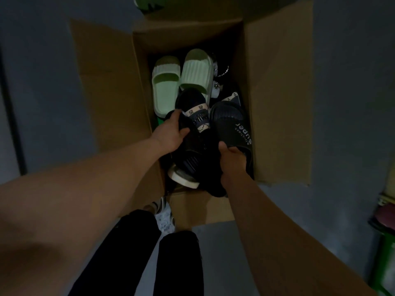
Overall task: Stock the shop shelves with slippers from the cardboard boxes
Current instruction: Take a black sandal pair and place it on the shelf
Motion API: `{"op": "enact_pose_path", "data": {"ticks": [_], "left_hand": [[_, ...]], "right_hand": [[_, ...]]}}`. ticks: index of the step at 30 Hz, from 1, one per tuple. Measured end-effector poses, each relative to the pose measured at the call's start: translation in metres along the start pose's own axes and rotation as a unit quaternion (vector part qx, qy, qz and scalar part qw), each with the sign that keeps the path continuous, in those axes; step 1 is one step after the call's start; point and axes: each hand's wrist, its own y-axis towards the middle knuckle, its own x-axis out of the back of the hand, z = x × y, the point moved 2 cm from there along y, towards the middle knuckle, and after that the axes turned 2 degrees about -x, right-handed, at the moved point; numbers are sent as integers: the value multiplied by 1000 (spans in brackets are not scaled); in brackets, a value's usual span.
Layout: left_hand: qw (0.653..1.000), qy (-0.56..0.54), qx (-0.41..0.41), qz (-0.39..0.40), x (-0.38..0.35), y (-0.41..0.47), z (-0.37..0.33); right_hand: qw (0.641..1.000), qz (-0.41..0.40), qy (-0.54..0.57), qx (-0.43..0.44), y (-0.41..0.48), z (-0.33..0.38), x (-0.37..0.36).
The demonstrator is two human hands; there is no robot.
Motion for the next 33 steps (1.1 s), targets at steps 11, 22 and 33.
{"op": "enact_pose_path", "data": {"ticks": [11,22,33], "left_hand": [[990,-121,-55,-58,38,-104,-42],[959,-263,35,-101,97,-236,-83],[853,-499,77,-129,121,-363,-143]], "right_hand": [[990,43,-72,111,-97,33,29],[965,111,-174,160,-224,63,76],[959,203,-100,170,-387,129,127]]}}
